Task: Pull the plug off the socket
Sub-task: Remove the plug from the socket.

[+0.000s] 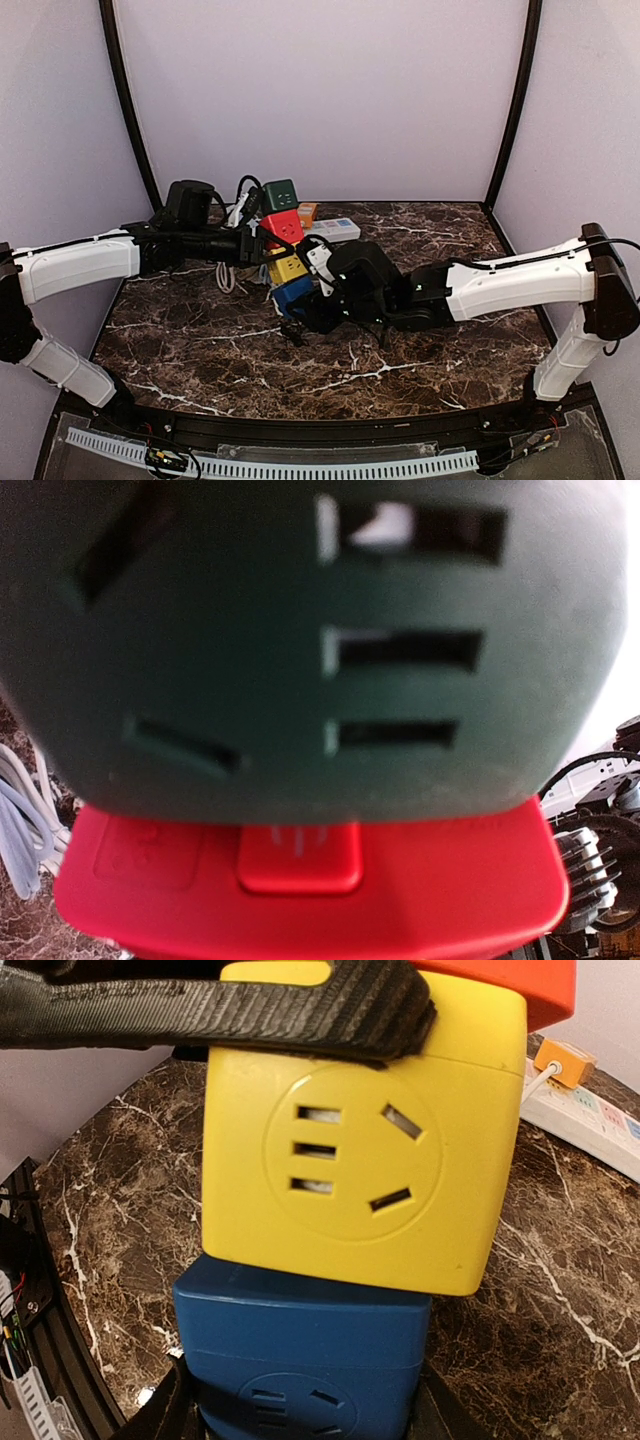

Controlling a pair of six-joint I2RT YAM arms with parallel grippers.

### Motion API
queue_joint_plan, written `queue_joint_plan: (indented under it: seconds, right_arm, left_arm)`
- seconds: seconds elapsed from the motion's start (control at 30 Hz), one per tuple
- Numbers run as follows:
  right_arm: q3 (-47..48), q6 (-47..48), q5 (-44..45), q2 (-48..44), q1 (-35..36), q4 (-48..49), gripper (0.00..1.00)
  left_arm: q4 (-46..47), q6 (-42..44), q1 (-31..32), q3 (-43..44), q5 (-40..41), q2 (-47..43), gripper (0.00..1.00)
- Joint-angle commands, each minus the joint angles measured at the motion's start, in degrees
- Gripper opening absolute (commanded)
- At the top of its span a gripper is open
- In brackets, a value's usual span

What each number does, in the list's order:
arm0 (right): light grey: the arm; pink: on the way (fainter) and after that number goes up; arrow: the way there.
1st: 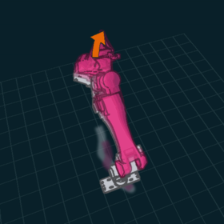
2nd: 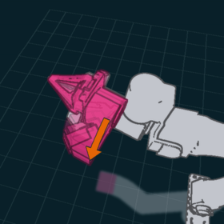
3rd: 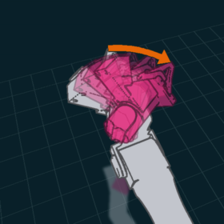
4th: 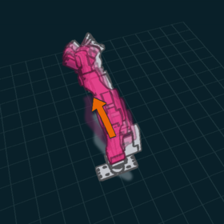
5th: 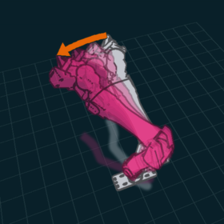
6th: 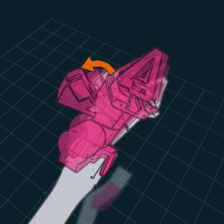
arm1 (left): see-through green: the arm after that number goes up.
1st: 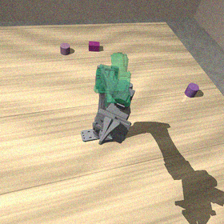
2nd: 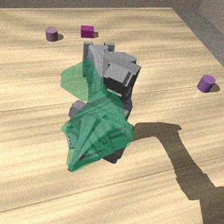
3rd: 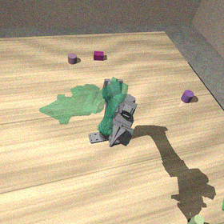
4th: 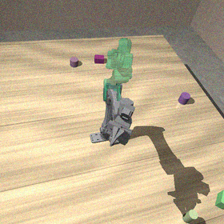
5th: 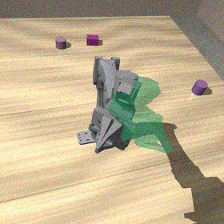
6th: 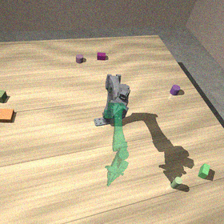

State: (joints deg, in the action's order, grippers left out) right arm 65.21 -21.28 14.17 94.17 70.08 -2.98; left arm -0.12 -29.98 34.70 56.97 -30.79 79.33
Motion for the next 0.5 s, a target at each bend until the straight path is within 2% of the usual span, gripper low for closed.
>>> queue_joint_plan:
  seconds: [0.0, 0.13, 0.47]
  right_arm:
    - [-1.0, -0.4, 2.2, -1.2, 2.2, -7.7, 0.0]
    - [-0.4, -6.2, 6.1, -0.8, 2.2, -10.3, 0.0]
    - [-2.0, -18.6, 7.4, -0.9, 0.3, -14.1, 0.0]
  left_arm:
    - [4.3, 5.9, -3.8, 2.1, 4.4, -4.3, 0.01]
    - [4.3, 5.9, -3.8, 2.0, 4.6, -4.4, 0.01]
    - [4.3, 6.0, -3.9, 2.0, 4.8, -4.5, 0.01]
